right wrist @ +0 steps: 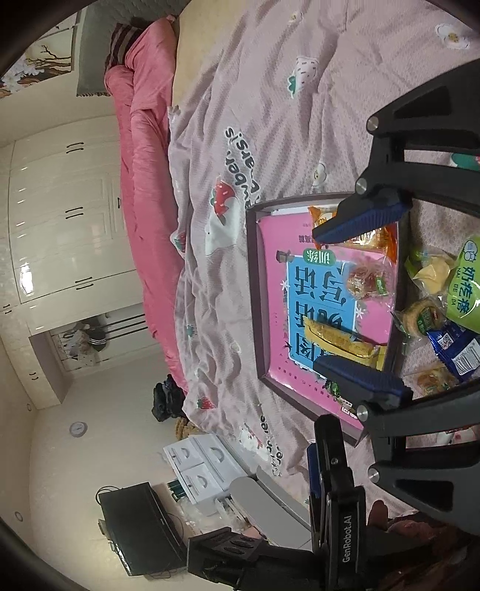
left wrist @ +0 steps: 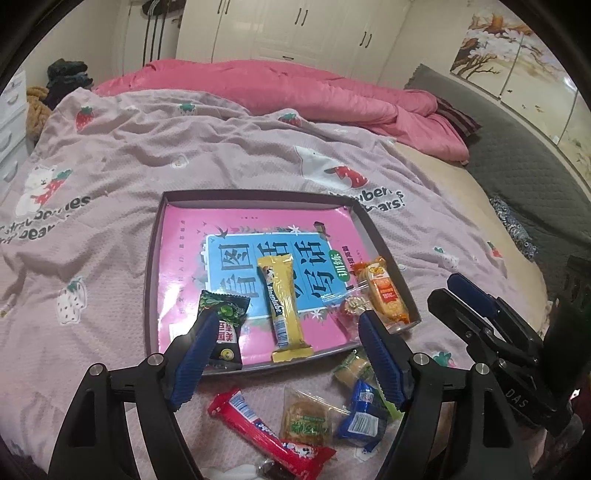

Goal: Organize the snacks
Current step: 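Withdraw both grippers from the tray toward the remaining snacks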

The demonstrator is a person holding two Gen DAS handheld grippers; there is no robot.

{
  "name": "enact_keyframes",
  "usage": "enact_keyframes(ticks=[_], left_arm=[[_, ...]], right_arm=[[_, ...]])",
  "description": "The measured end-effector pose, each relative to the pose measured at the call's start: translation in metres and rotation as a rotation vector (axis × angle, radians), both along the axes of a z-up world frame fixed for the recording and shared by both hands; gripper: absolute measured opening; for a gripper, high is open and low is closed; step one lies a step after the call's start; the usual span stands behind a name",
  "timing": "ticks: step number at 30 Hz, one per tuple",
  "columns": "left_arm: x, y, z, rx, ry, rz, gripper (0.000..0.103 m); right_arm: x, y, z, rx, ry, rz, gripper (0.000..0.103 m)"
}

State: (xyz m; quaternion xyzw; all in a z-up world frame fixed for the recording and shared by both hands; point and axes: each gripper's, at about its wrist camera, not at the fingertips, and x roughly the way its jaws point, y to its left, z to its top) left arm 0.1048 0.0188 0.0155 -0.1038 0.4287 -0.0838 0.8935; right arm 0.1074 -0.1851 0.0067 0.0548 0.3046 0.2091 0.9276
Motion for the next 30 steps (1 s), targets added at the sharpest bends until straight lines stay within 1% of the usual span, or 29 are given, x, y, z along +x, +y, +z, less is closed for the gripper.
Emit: enact_keyframes(ticks=[4,6,10,13,24,30], left_arm=[[-0.008,0.004,0.009,-0.002,-0.01,0.006,0.08],[-0.011,0.007,0.011,-0.006,-0.012,0.011,0.08],[-0.019,0.012,0.011,-0.017,0.008,0.022,0.08],[-0.023,0.014,0.009,-0.016,0.021,0.027,0.081],[-0.035,0.018,-0.002,0.005,0.066,0.028,0.081],[-0.041,0.02,-0.011,0.007,0.092,0.027,0.081]], right_arm=[[-0.009,-0.006,0.006,0.007,-0.014,-0.02,0.068],[-0.012,-0.009,0.008,0.013,-0.018,-0.028,0.068],[-0.018,-0.014,0.013,0.028,-0.037,-0.048,0.069],[-0.021,-0.016,0.015,0.029,-0.044,-0.059,0.072],[-0.029,-0.021,0.014,0.03,-0.014,-0.081,0.072],[-0.032,-0.028,0.011,0.058,0.013,-0.096,0.072]])
